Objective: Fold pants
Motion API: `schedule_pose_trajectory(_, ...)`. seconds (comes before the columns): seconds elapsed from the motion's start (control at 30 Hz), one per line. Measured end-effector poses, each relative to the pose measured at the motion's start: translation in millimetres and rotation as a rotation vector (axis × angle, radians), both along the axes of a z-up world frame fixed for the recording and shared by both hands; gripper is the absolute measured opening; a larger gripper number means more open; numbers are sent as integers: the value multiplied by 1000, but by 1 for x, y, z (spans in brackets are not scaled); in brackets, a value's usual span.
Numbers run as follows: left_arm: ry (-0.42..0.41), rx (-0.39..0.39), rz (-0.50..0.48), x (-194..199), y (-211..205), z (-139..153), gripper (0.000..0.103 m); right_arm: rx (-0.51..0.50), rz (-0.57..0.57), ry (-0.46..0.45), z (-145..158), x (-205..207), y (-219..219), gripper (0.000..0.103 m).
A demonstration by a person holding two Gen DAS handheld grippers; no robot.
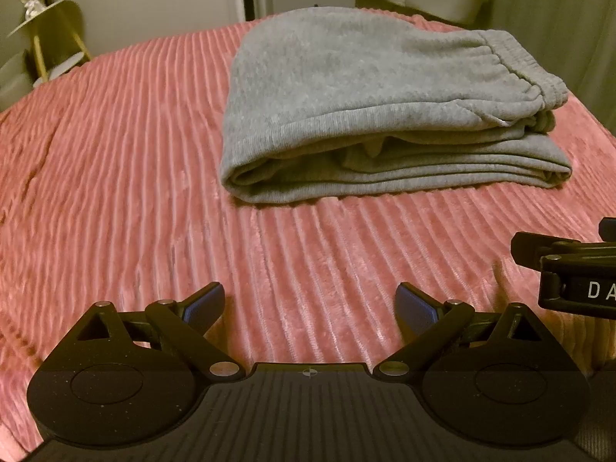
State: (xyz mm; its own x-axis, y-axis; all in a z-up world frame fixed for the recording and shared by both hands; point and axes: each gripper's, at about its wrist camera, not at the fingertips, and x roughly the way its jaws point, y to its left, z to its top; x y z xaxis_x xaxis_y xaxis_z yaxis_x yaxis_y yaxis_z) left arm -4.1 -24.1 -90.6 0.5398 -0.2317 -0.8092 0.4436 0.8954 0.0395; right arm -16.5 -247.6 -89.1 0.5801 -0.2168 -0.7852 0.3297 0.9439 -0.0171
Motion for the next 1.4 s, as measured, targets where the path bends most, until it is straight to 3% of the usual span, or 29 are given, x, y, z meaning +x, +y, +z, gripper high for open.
schedule_pose_trajectory(1.4,15,11,-8,0,0,-3,99,20,-11,14,-4,1,-4,99)
